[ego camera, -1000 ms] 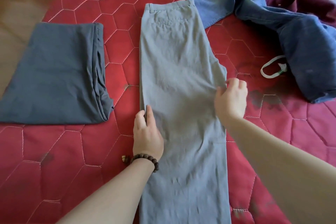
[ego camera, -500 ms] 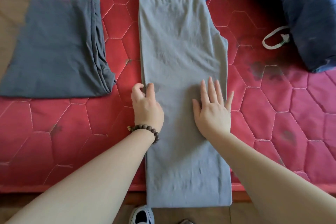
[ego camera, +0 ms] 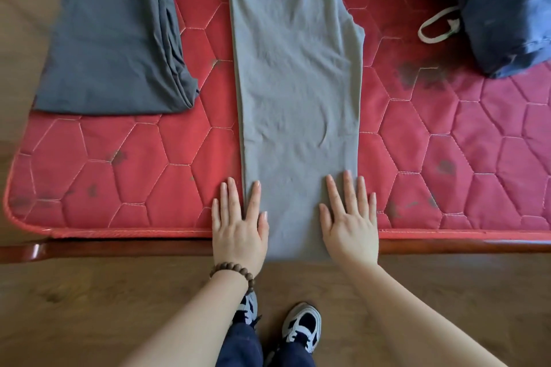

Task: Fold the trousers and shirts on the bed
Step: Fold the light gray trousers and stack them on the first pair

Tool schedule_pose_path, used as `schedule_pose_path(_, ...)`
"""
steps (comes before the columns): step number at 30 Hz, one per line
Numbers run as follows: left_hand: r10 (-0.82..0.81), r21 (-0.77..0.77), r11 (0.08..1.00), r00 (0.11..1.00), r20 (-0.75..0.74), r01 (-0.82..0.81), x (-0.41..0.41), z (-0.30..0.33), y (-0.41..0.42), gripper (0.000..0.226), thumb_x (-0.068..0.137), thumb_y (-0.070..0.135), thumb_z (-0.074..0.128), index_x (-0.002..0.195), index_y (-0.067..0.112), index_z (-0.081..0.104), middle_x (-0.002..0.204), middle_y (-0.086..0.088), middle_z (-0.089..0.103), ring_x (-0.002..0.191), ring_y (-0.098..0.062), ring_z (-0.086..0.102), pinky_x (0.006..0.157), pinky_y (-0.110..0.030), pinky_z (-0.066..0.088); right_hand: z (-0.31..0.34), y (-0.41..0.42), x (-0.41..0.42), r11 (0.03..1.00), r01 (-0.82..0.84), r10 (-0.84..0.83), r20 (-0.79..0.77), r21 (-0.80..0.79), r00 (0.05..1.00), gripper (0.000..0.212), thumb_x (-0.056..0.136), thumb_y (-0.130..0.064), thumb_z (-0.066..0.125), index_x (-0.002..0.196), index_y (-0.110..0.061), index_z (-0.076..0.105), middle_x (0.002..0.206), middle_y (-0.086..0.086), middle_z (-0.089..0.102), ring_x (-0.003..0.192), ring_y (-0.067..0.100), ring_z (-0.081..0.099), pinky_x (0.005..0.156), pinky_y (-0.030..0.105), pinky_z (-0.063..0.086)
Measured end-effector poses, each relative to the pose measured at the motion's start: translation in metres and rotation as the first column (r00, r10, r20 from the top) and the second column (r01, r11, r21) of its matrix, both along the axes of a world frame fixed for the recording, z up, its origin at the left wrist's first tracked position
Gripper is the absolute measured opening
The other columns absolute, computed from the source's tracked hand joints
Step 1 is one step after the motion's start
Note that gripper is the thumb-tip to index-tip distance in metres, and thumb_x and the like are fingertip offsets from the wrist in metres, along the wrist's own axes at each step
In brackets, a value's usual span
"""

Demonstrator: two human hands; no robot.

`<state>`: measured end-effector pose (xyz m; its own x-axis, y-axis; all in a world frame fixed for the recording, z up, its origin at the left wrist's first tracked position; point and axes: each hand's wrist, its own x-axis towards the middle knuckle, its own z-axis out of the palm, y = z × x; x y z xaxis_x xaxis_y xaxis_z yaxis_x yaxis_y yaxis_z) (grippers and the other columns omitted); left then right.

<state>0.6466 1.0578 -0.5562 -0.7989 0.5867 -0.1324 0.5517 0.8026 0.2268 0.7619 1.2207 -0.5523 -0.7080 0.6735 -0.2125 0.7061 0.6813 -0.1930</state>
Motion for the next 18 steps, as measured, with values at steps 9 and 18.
schedule_pose_path(9,0.137,0.226,0.955,0.962,0.237,-0.192,0.043,0.039,0.003,0.046,0.081,-0.001,0.06,0.126,0.008,0.059,0.126,-0.022,0.048,0.116,-0.039,0.047,0.099,-0.048,0.043,0.031,-0.029,0.023,0.934,0.226,-0.271,-0.14,-0.275,0.952,0.055,0.095,-0.013,0.049,0.146,-0.025,0.037,0.156,0.008,0.023,0.139,0.025,0.021,0.11,0.036,0.027)
schedule_pose_path(18,0.149,0.223,0.933,0.868,0.474,-0.282,0.036,0.052,-0.013,0.035,0.088,0.006,0.049,0.117,0.02,0.061,0.099,-0.005,0.059,0.08,-0.024,0.057,0.068,-0.029,0.043,0.052,0.003,0.032,0.734,0.289,-0.444,-0.113,-0.614,0.889,0.058,0.088,-0.012,0.049,0.131,-0.049,0.038,0.048,-0.01,0.038,0.046,0.006,0.04,0.048,0.021,0.036)
